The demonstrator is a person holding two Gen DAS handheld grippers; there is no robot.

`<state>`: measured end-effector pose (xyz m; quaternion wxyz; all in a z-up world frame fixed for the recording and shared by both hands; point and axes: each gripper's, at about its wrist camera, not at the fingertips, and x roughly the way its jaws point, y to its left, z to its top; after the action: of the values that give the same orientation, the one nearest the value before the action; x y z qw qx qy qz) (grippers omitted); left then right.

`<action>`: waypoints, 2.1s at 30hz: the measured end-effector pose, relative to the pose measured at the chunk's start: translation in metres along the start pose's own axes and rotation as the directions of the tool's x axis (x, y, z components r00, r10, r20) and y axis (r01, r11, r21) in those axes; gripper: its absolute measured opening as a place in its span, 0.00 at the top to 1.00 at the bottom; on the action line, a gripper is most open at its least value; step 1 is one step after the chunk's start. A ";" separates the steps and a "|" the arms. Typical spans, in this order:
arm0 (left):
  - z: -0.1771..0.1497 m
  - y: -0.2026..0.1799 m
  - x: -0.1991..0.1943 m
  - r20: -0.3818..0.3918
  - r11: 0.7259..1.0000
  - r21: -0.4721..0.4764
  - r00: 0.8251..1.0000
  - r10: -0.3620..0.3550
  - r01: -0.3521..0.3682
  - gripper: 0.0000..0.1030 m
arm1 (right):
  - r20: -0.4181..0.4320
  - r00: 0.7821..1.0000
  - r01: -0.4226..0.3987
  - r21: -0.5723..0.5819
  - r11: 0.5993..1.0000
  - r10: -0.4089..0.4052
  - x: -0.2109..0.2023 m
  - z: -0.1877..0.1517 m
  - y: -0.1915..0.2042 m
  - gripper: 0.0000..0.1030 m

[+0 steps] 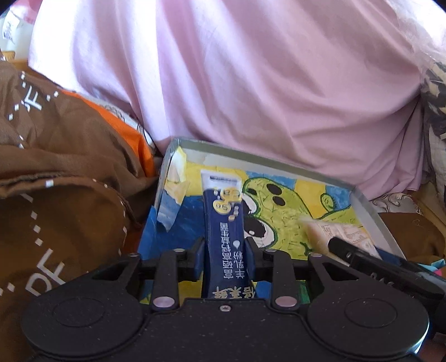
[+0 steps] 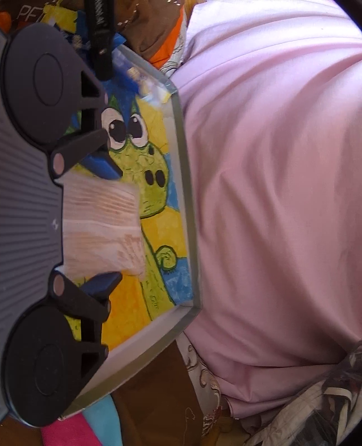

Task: Organize snacks
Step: 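Carry both snacks to the grey tray and release them inside, then move both tools back over the remaining snacks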

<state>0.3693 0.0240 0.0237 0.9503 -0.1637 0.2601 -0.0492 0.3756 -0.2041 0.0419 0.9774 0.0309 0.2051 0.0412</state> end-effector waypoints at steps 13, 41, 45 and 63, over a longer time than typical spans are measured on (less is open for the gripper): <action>0.008 0.004 -0.050 0.148 0.998 -0.055 0.988 0.034 -0.026 0.04 | 0.213 0.976 0.066 -0.063 0.996 -0.051 -0.063 0.008 -0.001 0.00; -0.075 0.015 -0.183 0.115 0.994 0.102 0.993 0.020 -0.032 0.01 | 0.337 0.938 -0.010 -0.203 0.979 0.079 -0.233 -0.053 0.004 0.00; -0.086 0.023 -0.190 0.075 0.995 0.098 0.997 0.030 -0.037 0.01 | 0.288 0.954 -0.025 -0.197 0.980 0.082 -0.246 -0.071 0.010 0.00; -0.126 0.051 -0.191 -0.218 0.977 0.215 0.975 0.039 0.009 0.01 | -0.060 0.979 -0.200 -0.124 0.972 0.194 -0.269 -0.145 0.058 0.00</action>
<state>0.1414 0.0705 -0.0048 0.9280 -0.0518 0.3585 -0.0875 0.0678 -0.1657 0.0211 0.9632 -0.0132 0.2213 0.1520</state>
